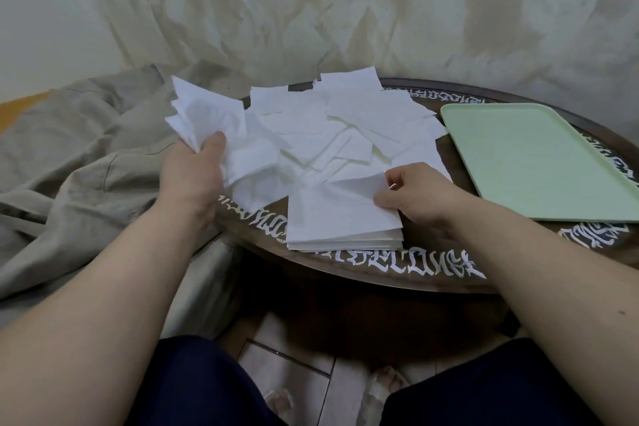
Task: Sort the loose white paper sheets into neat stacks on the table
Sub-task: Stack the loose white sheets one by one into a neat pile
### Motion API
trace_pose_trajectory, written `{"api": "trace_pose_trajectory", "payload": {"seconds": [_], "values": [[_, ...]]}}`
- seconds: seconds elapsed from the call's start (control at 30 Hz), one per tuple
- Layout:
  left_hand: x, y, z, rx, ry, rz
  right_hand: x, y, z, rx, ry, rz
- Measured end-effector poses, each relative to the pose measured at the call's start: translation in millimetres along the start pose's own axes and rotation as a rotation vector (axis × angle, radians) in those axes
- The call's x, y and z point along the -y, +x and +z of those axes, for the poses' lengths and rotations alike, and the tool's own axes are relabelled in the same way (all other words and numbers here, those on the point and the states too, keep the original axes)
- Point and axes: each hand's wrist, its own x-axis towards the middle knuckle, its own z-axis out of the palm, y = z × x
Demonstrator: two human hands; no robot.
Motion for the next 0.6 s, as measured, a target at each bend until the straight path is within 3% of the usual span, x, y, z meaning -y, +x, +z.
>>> {"api": "trace_pose_trajectory", "payload": {"seconds": [0.1, 0.17, 0.27, 0.37, 0.47, 0.6], "values": [[-1, -5, 3, 0.18, -0.032, -0.096, 1, 2, 0, -0.014, -0.137, 0.009], [-2, -11, 6, 0.347, -0.047, -0.188, 4, 4, -3, -0.145, -0.253, -0.003], [-5, -23, 14, 0.555, 0.013, -0.269, 17, 1, -6, -0.315, -0.067, -0.052], [-7, -27, 19, 0.665, 0.076, -0.289, 31, -5, -2, -0.175, 0.24, -0.088], [-7, -29, 21, 0.713, 0.095, -0.322, 34, -9, 5, -0.059, 0.293, -0.124], [-6, -29, 18, 0.716, 0.066, -0.331, 31, -10, 8, -0.033, 0.32, -0.103]]}}
